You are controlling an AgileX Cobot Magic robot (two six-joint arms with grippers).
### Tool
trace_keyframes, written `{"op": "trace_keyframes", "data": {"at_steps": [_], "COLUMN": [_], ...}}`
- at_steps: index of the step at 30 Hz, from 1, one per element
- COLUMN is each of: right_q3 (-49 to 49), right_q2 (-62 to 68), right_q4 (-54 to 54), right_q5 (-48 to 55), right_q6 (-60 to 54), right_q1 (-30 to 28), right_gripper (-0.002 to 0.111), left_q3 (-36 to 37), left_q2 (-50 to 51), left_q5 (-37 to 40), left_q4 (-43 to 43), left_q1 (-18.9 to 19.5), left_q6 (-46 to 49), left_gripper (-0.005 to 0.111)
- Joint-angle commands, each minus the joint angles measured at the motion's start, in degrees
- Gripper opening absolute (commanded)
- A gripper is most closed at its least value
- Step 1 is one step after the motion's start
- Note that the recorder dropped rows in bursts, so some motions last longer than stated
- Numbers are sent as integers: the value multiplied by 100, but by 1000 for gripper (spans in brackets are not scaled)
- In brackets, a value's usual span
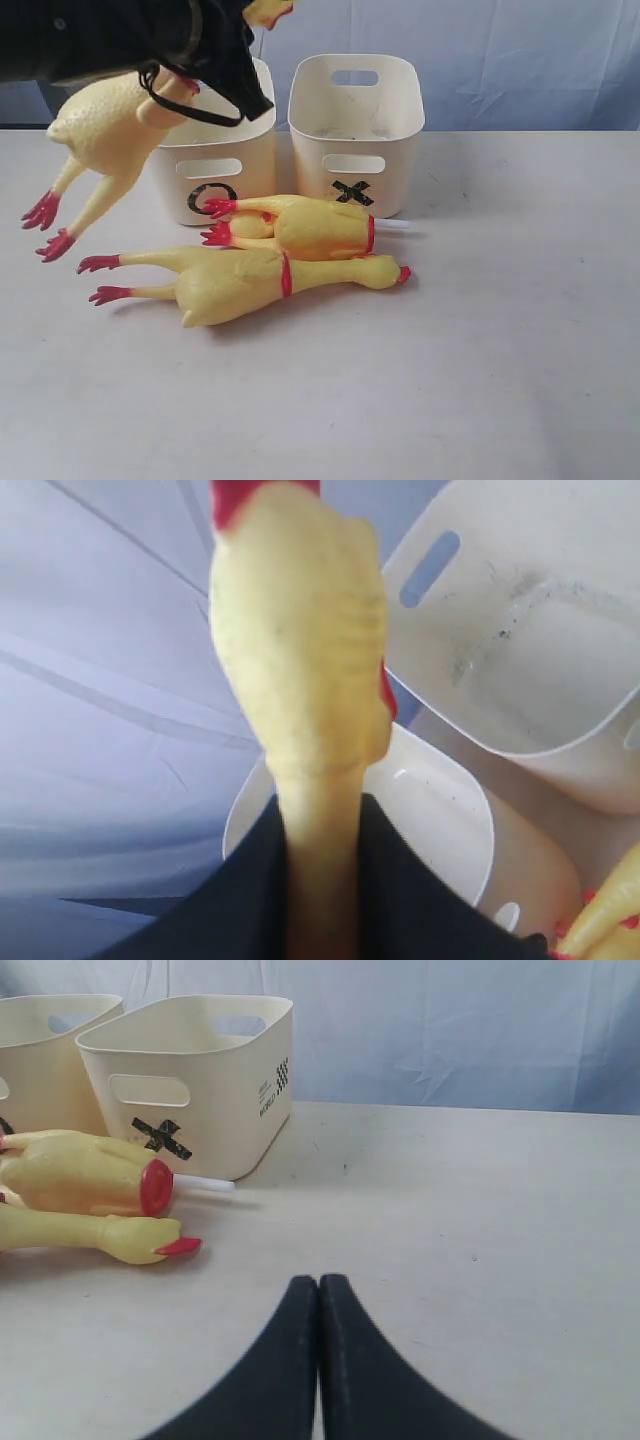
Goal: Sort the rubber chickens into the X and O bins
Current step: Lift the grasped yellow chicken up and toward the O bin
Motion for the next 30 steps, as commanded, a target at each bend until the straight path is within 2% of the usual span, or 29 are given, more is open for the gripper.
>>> {"op": "trace_keyframes", "data": {"at_steps": [1,5,8,15,23,30], "right_q3": [9,9,9,9,9,9], "right_q2": [-30,-30,-30,-30,-30,-30], "right_q4": [4,-18,-18,-18,-18,-18], "right_q5": [-37,-37,-37,-37,-37,-37], "right_q6": [-12,-12,-12,-12,-12,-12], "right_q1": [19,19,19,19,19,19], "right_gripper": [-1,-1,-1,-1,-1,-1], "left_q3": [-9,-9,-9,-9,-9,-9], "left_q2": [-444,-689,-850,-1146,-1170,-1086], "left_q5": [-32,-114,-393,-1515,-2384,-3494], "left_q4": [67,-69,-613,-2255,-3760,-5285], "left_q1": [2,126,408,1323,2433,3366], "left_q6": [-324,-604,-629,-629,-629,-629], "left_gripper": [0,0,0,0,0,0]}}
